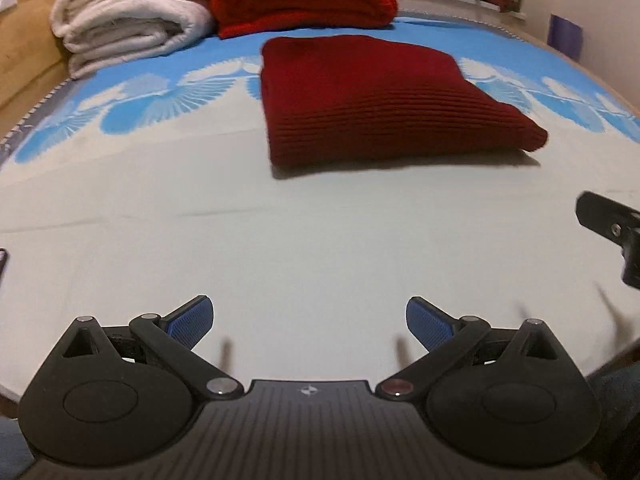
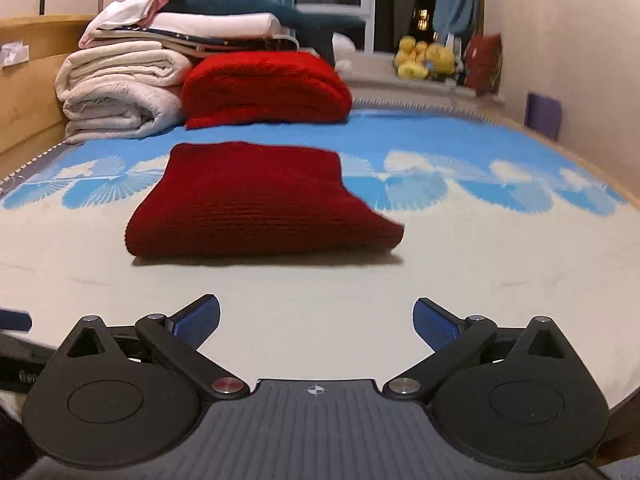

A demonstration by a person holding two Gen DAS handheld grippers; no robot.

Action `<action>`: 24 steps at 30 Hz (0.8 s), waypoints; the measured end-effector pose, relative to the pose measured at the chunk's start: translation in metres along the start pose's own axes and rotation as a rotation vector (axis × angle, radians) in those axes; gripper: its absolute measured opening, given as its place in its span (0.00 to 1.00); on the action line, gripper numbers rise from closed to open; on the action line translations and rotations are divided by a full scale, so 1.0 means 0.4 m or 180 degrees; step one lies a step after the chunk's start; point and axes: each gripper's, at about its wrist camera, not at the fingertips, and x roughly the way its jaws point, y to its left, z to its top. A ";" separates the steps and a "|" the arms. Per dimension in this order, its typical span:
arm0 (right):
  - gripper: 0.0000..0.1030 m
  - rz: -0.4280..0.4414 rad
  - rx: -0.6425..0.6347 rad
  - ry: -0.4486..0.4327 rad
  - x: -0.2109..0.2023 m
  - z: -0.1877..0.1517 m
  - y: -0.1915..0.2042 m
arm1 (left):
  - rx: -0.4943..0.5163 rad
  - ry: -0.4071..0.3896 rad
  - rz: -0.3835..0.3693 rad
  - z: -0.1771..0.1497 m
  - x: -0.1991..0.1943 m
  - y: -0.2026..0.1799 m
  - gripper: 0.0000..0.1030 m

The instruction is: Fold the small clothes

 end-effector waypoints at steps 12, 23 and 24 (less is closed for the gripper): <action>0.99 -0.0227 0.0148 0.0420 0.068 -0.031 -0.018 | -0.0032 -0.0110 0.0096 0.038 0.037 0.024 1.00; 0.99 -0.0163 0.0070 0.0419 0.070 -0.030 0.000 | -0.0069 -0.0040 0.0087 0.045 0.043 0.020 1.00; 0.99 -0.0163 0.0084 0.0419 0.069 -0.029 -0.001 | -0.0056 -0.0049 0.0096 0.044 0.042 0.018 1.00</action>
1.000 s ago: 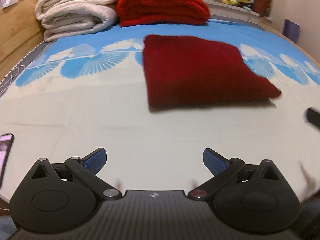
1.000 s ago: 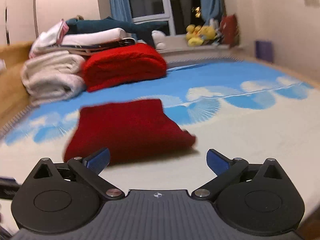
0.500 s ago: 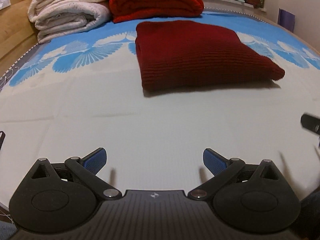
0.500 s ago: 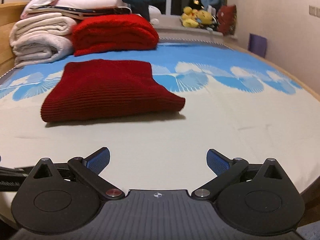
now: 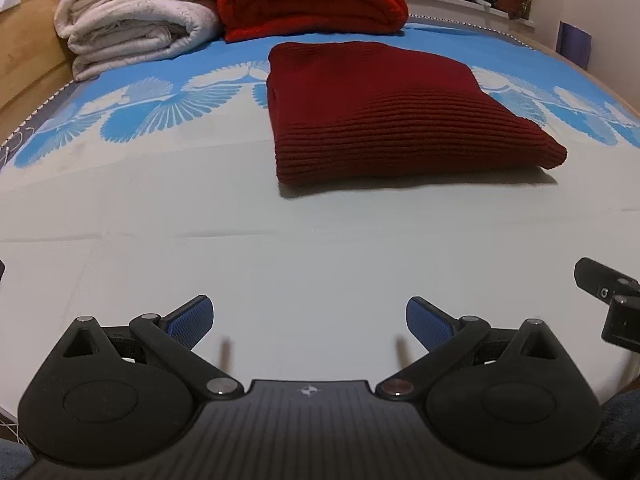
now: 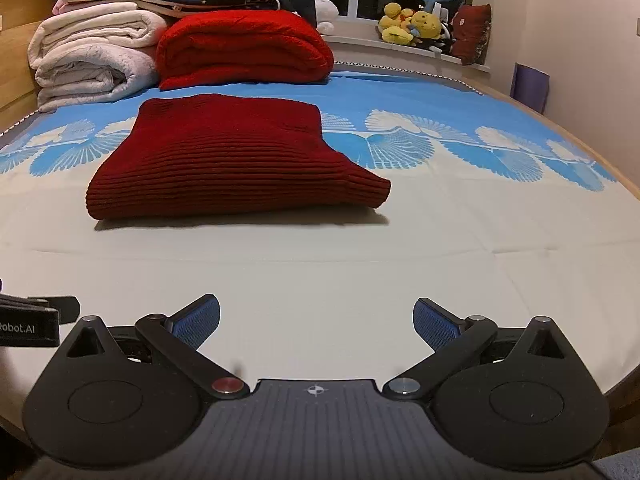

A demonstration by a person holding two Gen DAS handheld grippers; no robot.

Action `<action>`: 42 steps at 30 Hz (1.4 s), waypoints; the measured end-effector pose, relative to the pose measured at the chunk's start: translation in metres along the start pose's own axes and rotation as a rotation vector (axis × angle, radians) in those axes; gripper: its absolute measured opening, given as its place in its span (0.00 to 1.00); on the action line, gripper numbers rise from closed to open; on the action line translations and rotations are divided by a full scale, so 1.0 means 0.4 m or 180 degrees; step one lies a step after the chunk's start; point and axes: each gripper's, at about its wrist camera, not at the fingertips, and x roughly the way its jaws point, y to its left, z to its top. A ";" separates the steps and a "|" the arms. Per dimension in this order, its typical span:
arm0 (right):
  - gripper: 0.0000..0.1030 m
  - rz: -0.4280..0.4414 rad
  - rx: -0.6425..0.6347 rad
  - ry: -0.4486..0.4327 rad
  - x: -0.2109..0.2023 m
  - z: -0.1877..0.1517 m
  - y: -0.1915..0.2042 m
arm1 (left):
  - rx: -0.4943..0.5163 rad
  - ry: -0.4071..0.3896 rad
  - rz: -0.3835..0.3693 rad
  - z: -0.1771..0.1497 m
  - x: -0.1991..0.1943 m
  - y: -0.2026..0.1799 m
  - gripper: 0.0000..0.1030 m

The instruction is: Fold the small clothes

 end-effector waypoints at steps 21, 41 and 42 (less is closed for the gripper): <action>0.99 0.0036 0.0046 0.0079 0.009 -0.001 0.004 | 0.0053 -0.0027 0.0021 -0.004 -0.003 -0.017 1.00; 0.99 0.0039 0.0029 0.0096 0.010 0.000 0.008 | 0.0054 -0.0036 0.0049 -0.008 -0.007 -0.017 1.00; 0.99 0.0039 0.0026 0.0096 0.010 0.000 0.008 | 0.0056 -0.0034 0.0052 -0.008 -0.006 -0.018 1.00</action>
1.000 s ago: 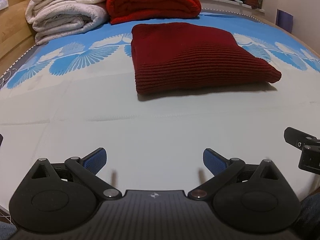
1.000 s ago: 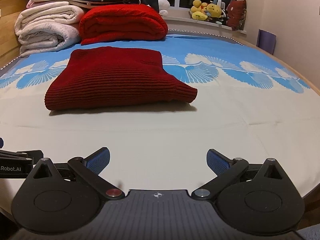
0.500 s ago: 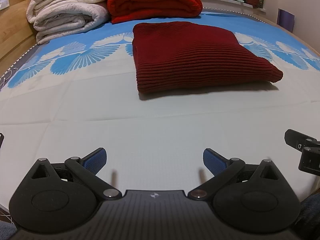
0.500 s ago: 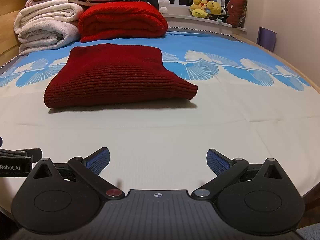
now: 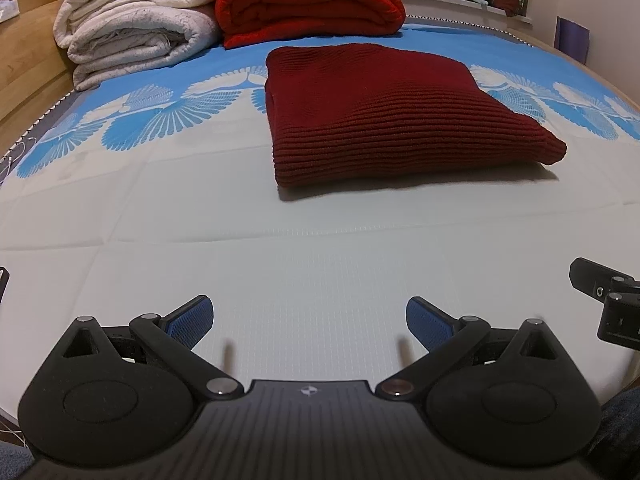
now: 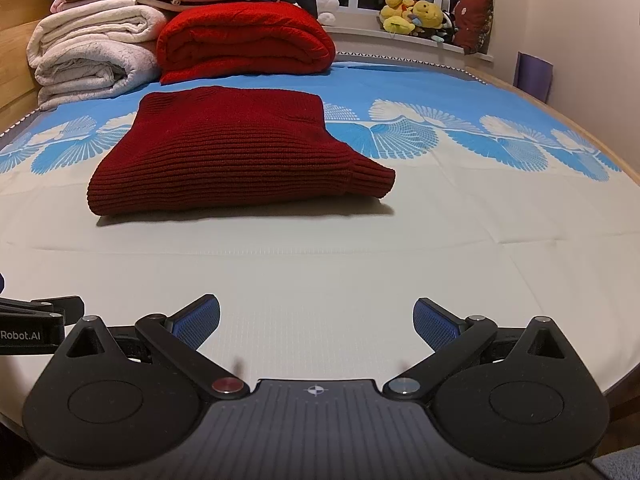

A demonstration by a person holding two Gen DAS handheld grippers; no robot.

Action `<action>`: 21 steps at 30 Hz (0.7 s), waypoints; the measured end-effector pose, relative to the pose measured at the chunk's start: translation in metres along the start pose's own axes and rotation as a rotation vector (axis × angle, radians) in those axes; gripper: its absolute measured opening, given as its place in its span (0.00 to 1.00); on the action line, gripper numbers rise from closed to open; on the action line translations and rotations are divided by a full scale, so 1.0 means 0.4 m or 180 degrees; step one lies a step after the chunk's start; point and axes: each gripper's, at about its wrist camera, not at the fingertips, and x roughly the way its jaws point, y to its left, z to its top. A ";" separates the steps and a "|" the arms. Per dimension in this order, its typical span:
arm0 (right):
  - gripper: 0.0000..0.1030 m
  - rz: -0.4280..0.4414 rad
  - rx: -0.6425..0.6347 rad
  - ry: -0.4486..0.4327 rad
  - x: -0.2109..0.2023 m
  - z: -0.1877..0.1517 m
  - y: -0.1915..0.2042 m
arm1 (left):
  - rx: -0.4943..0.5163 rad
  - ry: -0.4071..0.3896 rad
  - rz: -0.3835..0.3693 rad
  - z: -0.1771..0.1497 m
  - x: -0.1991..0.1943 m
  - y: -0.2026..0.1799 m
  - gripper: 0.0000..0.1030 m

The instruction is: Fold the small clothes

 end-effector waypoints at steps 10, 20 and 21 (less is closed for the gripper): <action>0.99 0.0011 -0.0013 0.0000 -0.001 -0.002 0.003 | -0.0007 0.0001 0.0002 0.000 -0.001 0.001 1.00; 0.99 0.0013 -0.0023 0.0004 -0.001 -0.001 0.012 | -0.0003 0.0004 0.0003 0.000 0.000 0.002 1.00; 0.99 0.0017 -0.0027 0.0004 -0.001 -0.001 0.012 | -0.0001 0.0006 0.0003 0.000 0.000 0.002 1.00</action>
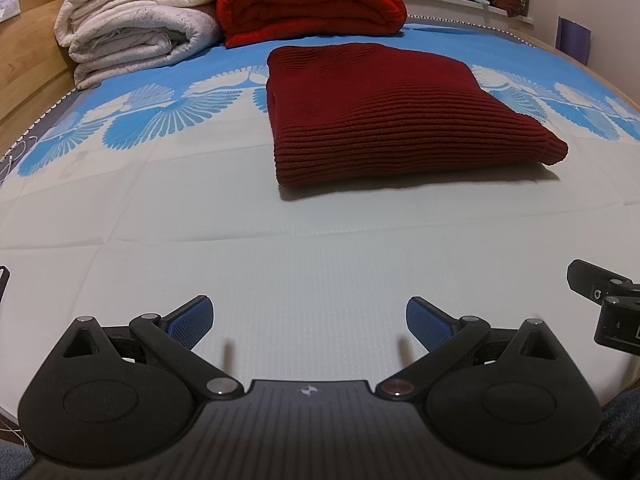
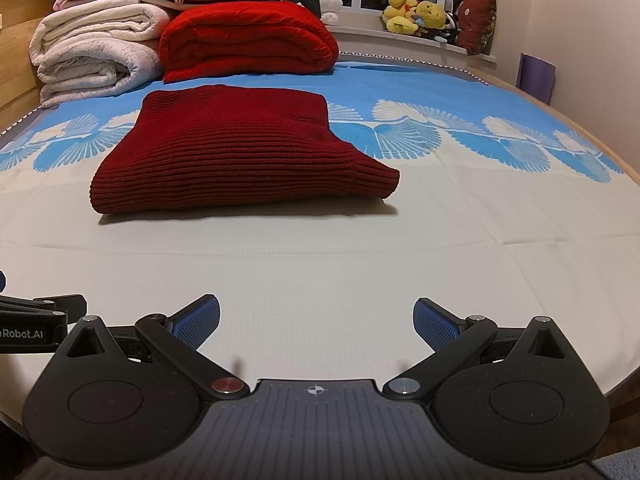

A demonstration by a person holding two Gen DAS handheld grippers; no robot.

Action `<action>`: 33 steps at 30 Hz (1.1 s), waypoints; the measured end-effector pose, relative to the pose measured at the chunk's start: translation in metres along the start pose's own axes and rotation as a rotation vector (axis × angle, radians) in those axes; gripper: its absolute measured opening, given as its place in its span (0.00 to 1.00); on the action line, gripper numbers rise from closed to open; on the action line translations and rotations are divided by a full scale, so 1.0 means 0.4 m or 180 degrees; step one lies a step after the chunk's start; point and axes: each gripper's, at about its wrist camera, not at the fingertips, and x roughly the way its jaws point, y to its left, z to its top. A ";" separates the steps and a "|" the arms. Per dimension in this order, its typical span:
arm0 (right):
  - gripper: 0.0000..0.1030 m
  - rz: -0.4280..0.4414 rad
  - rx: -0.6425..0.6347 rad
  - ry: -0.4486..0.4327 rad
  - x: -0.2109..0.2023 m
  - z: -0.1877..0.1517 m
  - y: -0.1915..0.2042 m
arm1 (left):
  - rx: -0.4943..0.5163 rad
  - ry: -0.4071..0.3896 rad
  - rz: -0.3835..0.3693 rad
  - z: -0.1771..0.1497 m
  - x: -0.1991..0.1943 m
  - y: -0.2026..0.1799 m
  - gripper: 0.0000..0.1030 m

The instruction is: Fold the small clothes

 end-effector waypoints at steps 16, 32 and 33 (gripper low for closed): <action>0.99 -0.0002 0.0004 0.0001 0.000 0.000 0.004 | -0.0002 0.0018 -0.0003 -0.002 0.003 -0.001 1.00; 0.99 0.0000 -0.0003 -0.0003 0.001 0.001 0.005 | 0.0048 -0.0019 0.0027 -0.002 0.001 -0.013 1.00; 0.99 0.0003 0.0000 -0.0002 0.001 0.001 0.005 | 0.0058 -0.0026 0.0031 -0.002 0.000 -0.014 1.00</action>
